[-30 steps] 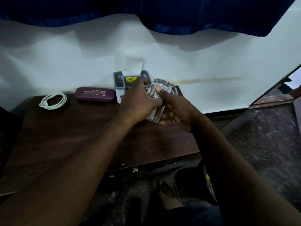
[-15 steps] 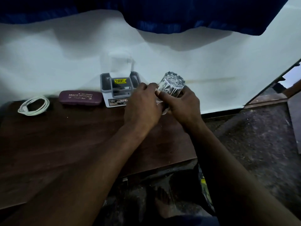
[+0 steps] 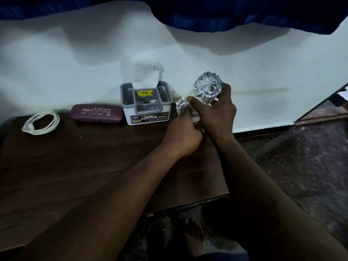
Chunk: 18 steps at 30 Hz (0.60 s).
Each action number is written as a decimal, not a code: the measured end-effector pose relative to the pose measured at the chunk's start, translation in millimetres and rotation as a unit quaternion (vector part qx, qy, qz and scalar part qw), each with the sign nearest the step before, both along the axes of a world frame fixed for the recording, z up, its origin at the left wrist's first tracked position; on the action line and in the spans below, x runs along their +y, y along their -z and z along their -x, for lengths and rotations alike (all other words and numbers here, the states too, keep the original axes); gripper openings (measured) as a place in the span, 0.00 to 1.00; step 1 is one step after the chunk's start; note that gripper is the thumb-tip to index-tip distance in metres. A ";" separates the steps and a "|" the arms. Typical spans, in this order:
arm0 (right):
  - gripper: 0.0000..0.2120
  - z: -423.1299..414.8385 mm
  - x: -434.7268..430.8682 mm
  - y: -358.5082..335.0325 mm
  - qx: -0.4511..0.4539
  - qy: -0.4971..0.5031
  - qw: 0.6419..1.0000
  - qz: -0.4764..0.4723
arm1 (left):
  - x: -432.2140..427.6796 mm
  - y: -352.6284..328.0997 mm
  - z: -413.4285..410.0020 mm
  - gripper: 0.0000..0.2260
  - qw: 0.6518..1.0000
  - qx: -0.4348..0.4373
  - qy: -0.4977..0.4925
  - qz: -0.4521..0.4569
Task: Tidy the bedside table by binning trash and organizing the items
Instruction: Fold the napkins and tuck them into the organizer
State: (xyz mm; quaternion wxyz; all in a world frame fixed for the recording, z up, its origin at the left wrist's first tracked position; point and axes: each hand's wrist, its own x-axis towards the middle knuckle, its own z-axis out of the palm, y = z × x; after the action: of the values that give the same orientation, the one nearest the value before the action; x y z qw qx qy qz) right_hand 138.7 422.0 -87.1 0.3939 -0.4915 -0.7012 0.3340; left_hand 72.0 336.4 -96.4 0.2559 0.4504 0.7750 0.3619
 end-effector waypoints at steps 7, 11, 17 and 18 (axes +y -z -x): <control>0.35 14.6 4.5 15.2 -0.026 0.019 0.999 -0.006 | 5.2 11.9 5.8 0.34 0.993 -0.114 -0.014 0.026; 0.33 17.3 9.0 18.7 -0.051 0.023 0.998 -0.003 | 6.7 13.1 9.6 0.40 0.992 -0.122 -0.003 0.031; 0.33 22.5 15.7 18.4 -0.070 0.021 0.997 0.000 | 5.3 5.1 17.5 0.36 0.996 -0.076 -0.002 0.046; 0.33 23.3 16.9 18.1 -0.073 0.021 0.997 0.002 | 5.3 4.9 18.7 0.35 0.997 -0.066 0.000 0.042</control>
State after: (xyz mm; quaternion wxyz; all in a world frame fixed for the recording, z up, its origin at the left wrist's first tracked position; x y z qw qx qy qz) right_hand 115.4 438.9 -105.2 0.3475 -0.5300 -0.7173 0.2897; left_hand 53.3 341.7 -101.3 0.3253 0.4147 0.7708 0.3578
